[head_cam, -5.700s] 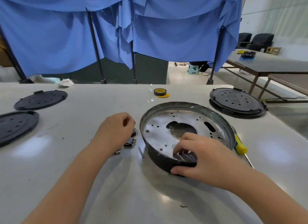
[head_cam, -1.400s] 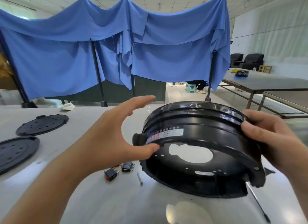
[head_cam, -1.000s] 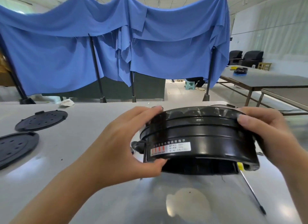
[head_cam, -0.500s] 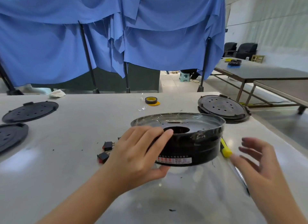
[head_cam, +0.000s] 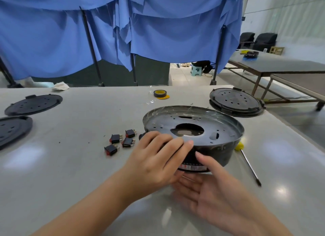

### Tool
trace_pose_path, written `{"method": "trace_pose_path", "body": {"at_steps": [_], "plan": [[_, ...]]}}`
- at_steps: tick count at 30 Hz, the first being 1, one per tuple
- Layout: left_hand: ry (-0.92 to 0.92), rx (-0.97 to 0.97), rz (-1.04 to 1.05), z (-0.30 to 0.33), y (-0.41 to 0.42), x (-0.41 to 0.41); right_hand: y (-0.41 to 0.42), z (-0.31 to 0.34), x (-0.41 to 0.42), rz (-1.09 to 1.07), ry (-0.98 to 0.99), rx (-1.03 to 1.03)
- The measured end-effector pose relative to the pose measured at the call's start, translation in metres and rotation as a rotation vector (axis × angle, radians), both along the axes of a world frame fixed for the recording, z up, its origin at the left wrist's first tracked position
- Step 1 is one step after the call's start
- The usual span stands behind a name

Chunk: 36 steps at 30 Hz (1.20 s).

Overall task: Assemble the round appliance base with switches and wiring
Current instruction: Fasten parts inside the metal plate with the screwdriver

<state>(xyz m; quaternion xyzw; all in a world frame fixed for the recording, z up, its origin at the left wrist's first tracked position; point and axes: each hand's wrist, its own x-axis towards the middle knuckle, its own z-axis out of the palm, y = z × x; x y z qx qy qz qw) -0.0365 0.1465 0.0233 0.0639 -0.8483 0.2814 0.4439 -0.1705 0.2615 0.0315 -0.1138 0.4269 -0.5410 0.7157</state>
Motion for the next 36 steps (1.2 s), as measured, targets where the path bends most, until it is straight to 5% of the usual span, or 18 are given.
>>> {"method": "trace_pose_path", "body": {"at_steps": [12, 36], "plan": [[-0.064, -0.011, -0.052, -0.011, 0.004, -0.001, 0.005, -0.010, -0.009, -0.033, 0.027, 0.028], [-0.067, 0.052, -0.057, -0.008, -0.002, 0.005, -0.003, -0.012, -0.031, 0.079, -0.222, 0.007]]}}
